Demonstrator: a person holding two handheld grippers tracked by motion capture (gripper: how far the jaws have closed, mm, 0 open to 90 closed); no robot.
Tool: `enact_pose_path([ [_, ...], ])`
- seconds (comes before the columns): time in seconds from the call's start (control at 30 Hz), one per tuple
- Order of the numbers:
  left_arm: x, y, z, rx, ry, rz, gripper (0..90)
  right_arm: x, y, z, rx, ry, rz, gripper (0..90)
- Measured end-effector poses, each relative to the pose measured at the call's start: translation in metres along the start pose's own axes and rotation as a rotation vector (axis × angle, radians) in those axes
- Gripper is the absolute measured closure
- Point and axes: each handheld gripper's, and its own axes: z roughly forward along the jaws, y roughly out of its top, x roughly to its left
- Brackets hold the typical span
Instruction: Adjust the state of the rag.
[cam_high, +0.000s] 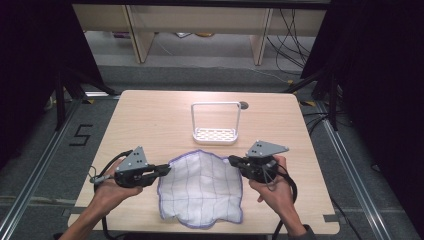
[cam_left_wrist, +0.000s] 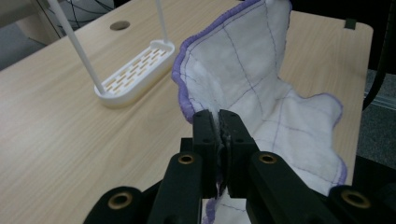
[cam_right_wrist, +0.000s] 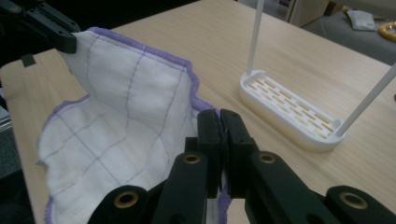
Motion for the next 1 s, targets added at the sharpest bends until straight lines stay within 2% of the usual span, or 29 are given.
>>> enact_pose_path([
  [0.03,-0.001,0.004,-0.003,-0.006,0.0,0.004,85.3,0.0,0.0,0.0,0.0,0.0,0.0,88.0],
  [0.13,-0.002,0.015,-0.014,-0.034,-0.004,-0.003,85.2,0.006,0.007,-0.021,-0.026,-0.003,0.003,88.0],
  [0.17,-0.002,0.021,-0.021,-0.051,-0.007,0.002,85.2,0.009,0.012,-0.034,-0.048,-0.028,-0.027,88.0],
  [0.2,-0.002,0.021,-0.021,-0.051,-0.007,0.002,85.3,0.011,0.014,-0.04,-0.054,-0.027,-0.028,88.1],
  [0.23,-0.005,0.025,-0.028,-0.073,-0.022,-0.004,85.2,0.013,0.016,-0.046,-0.07,-0.044,-0.028,88.1],
  [0.27,-0.005,0.025,-0.028,-0.073,-0.022,-0.004,85.2,0.013,0.016,-0.046,-0.07,-0.044,-0.028,88.1],
  [0.37,-0.012,0.032,-0.039,-0.087,-0.033,0.012,85.2,0.016,0.021,-0.06,-0.095,-0.046,-0.056,88.1],
  [0.4,-0.017,0.035,-0.044,-0.099,-0.047,0.013,85.2,0.022,0.023,-0.07,-0.103,-0.047,-0.038,88.1],
  [0.47,-0.02,0.037,-0.047,-0.106,-0.058,0.017,85.2,0.023,0.024,-0.074,-0.115,-0.045,-0.047,88.1],
  [0.5,-0.026,0.042,-0.055,-0.116,-0.071,0.03,85.2,0.028,0.026,-0.082,-0.14,-0.057,-0.067,88.1],
  [0.53,-0.026,0.042,-0.055,-0.116,-0.071,0.03,85.2,0.028,0.026,-0.082,-0.14,-0.057,-0.067,88.1],
  [0.57,-0.029,0.045,-0.059,-0.121,-0.075,0.039,85.2,0.034,0.029,-0.09,-0.152,-0.047,-0.06,88.1],
  [0.67,-0.035,0.055,-0.07,-0.146,-0.098,0.049,85.2,0.037,0.033,-0.098,-0.166,-0.049,-0.065,88.1],
  [0.7,-0.037,0.061,-0.076,-0.169,-0.112,0.053,85.2,0.038,0.036,-0.102,-0.177,-0.049,-0.07,88.1],
  [0.73,-0.037,0.061,-0.076,-0.169,-0.112,0.053,85.1,0.038,0.036,-0.102,-0.177,-0.049,-0.07,88.1],
  [0.8,-0.033,0.066,-0.077,-0.201,-0.118,0.035,85.2,0.036,0.039,-0.105,-0.198,-0.056,-0.084,88.1],
  [0.83,-0.028,0.068,-0.073,-0.208,-0.12,0.019,85.2,0.036,0.04,-0.105,-0.191,-0.056,-0.061,88.1],
  [0.87,-0.023,0.067,-0.068,-0.205,-0.122,0.002,85.2,0.032,0.041,-0.102,-0.199,-0.079,-0.066,88.1],
  [0.9,-0.018,0.066,-0.061,-0.19,-0.132,-0.015,85.2,0.029,0.041,-0.097,-0.187,-0.072,-0.053,88.1],
  [0.93,-0.006,0.061,-0.046,-0.18,-0.137,-0.061,85.1,0.019,0.04,-0.085,-0.165,-0.084,-0.047,88.1],
  [0.97,-0.006,0.061,-0.046,-0.18,-0.137,-0.061,85.2,0.019,0.04,-0.085,-0.165,-0.084,-0.047,88.1],
  [1.0,0.002,0.057,-0.036,-0.167,-0.13,-0.089,85.2,0.013,0.038,-0.077,-0.137,-0.088,-0.02,88.1],
])
